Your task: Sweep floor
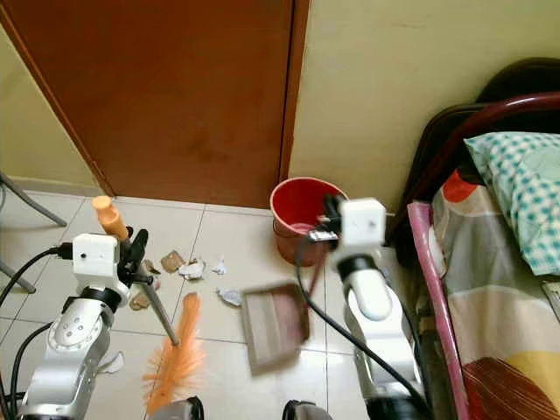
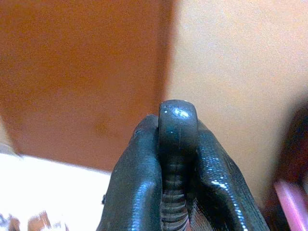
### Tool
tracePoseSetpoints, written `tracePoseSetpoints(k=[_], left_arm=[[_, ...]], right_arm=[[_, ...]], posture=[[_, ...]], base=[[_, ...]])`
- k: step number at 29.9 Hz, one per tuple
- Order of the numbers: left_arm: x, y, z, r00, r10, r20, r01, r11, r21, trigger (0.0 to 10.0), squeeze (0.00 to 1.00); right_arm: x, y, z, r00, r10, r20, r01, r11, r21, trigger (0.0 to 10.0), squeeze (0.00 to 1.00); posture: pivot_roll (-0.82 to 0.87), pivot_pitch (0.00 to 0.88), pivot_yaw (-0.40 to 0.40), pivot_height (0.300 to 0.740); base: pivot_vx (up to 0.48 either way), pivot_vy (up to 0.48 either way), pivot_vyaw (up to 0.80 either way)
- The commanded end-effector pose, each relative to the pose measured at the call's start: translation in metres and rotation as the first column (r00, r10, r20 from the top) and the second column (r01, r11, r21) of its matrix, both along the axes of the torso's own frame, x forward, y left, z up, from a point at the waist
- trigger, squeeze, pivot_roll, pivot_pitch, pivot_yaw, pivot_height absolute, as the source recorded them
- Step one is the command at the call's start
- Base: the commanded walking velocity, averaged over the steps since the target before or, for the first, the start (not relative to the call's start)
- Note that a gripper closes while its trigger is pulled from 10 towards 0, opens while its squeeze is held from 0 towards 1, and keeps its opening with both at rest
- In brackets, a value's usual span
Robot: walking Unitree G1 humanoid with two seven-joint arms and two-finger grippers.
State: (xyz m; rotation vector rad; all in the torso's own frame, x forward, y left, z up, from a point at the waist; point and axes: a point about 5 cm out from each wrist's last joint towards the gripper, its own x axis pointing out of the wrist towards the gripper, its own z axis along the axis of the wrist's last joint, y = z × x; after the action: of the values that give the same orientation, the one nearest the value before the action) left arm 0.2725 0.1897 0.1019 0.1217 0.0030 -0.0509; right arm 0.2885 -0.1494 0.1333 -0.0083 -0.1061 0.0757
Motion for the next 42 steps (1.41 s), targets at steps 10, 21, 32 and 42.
tracePoseSetpoints(k=[10, 21, 32, 42], left_arm=[[-0.002, 0.003, 0.003, 1.000, -0.005, 0.012, 0.005, 1.000, 0.018, 10.0, 0.00], [-0.003, 0.002, 0.004, 1.000, -0.005, 0.019, 0.005, 1.000, 0.018, 10.0, 0.00], [-0.002, 0.001, 0.004, 1.000, -0.013, 0.021, 0.012, 1.000, 0.018, 10.0, 0.00], [-0.002, -0.001, 0.004, 1.000, -0.010, 0.019, 0.010, 1.000, 0.016, 10.0, 0.00]], right_arm=[[-0.005, -0.026, -0.021, 0.987, -0.120, -0.104, 0.126, 0.991, 0.052, 10.0, 0.00], [-0.007, -0.023, -0.027, 0.986, -0.108, -0.125, 0.115, 0.992, 0.052, 10.0, 0.00], [-0.007, -0.026, -0.029, 0.984, -0.118, -0.132, 0.124, 0.991, 0.041, 10.0, 0.00], [-0.007, -0.028, -0.033, 0.983, -0.113, -0.144, 0.118, 0.993, 0.026, 10.0, 0.00]], posture=[[0.08, 0.168, -0.017, 0.740], [0.08, 0.169, -0.018, 0.740], [0.07, 0.170, -0.016, 0.740], [0.07, 0.174, -0.021, 0.740]], base=[[0.000, 0.000, -0.69], [0.240, 0.000, -0.08], [0.318, 0.000, -0.33], [0.240, 0.000, 0.00]])
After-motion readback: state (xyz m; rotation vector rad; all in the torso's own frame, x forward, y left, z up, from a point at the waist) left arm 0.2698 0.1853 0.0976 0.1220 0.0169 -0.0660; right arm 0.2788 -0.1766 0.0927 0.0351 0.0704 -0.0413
